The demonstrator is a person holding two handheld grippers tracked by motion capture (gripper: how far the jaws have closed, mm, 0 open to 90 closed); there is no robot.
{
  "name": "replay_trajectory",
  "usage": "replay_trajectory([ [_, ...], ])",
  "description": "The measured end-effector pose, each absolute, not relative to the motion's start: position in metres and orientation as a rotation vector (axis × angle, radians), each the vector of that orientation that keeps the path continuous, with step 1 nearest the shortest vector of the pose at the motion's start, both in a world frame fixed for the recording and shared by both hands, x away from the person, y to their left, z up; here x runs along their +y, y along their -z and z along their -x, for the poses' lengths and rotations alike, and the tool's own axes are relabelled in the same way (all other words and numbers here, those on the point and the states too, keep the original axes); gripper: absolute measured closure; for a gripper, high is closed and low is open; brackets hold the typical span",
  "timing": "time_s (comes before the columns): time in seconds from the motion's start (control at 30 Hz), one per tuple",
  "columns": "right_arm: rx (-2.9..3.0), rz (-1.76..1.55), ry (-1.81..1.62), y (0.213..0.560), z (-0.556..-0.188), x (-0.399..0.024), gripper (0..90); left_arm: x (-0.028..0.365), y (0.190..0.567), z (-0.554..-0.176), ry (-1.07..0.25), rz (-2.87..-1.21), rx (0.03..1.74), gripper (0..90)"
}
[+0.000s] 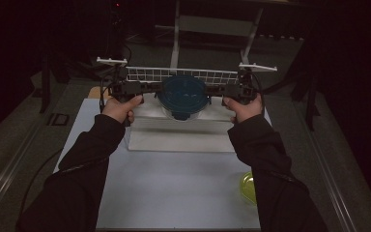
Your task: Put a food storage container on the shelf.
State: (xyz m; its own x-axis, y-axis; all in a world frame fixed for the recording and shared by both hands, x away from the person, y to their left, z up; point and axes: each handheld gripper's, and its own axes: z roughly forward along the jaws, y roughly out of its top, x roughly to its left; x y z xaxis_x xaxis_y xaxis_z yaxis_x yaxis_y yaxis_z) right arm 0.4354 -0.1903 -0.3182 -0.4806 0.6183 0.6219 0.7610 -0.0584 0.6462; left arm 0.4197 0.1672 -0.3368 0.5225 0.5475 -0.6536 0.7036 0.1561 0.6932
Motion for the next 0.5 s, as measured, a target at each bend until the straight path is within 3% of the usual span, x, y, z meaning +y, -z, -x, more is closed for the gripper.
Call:
replay_trajectory([
  [0.23, -2.191, 1.519, 1.622, 0.307, -0.425, -0.187, 50.8, 0.173, 0.33, -0.407, 0.038, -1.499, 1.099, 32.0],
  [0.5, -2.297, 1.401, 1.679, 0.291, -0.402, -0.18, 50.7, 0.177, 0.326, -0.38, -0.059, -1.544, 0.981, 15.8],
])
